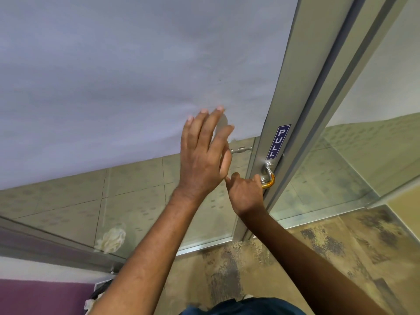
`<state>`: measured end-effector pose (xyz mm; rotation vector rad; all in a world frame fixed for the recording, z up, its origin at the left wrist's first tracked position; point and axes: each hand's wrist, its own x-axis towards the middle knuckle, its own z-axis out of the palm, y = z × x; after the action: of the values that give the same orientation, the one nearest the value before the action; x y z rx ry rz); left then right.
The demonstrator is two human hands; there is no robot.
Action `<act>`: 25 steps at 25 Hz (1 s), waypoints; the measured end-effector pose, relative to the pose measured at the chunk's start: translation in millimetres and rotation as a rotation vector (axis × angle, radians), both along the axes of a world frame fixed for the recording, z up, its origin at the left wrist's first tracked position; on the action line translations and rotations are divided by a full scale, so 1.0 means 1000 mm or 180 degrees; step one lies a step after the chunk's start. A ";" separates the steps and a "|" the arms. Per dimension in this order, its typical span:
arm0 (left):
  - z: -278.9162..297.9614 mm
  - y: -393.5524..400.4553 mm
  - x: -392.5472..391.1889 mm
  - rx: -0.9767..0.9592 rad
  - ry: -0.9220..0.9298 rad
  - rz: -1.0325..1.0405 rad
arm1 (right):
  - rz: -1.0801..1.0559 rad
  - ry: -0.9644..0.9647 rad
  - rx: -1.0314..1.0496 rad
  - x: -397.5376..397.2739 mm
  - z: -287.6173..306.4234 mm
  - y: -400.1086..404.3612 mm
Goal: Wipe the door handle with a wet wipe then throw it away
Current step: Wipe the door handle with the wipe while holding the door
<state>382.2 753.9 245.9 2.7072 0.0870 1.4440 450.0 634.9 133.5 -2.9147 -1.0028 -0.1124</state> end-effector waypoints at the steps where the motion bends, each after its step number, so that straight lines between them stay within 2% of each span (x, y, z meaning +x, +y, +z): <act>1: 0.005 0.005 0.006 0.0127 -0.0001 0.0049 | 0.0006 -0.0145 0.0226 -0.002 -0.003 -0.004; 4: 0.013 0.018 0.022 0.0484 -0.0123 0.0194 | 0.0206 -0.1269 0.0958 -0.015 -0.027 -0.021; 8: 0.023 0.027 0.046 0.0884 -0.0372 0.0283 | 0.0359 -0.1632 0.0972 -0.006 -0.028 -0.018; 11: 0.021 0.030 0.058 0.1117 -0.0497 0.0494 | 0.0352 -0.1562 0.1068 -0.001 -0.016 -0.008; 16: 0.015 0.032 0.062 0.1159 -0.0597 0.0615 | 0.0201 -0.1322 0.1112 0.001 -0.019 -0.003; 20: 0.014 0.032 0.063 0.1185 -0.0656 0.0605 | 0.0356 -0.0966 0.0762 -0.002 -0.039 -0.020; 25: 0.013 0.032 0.063 0.1218 -0.0665 0.0612 | 0.0502 -0.1122 0.0490 0.007 -0.028 -0.016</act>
<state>445.6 785.8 259.0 2.8785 0.0661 1.9743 457.2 618.6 105.9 -2.7177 -1.2032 -0.6823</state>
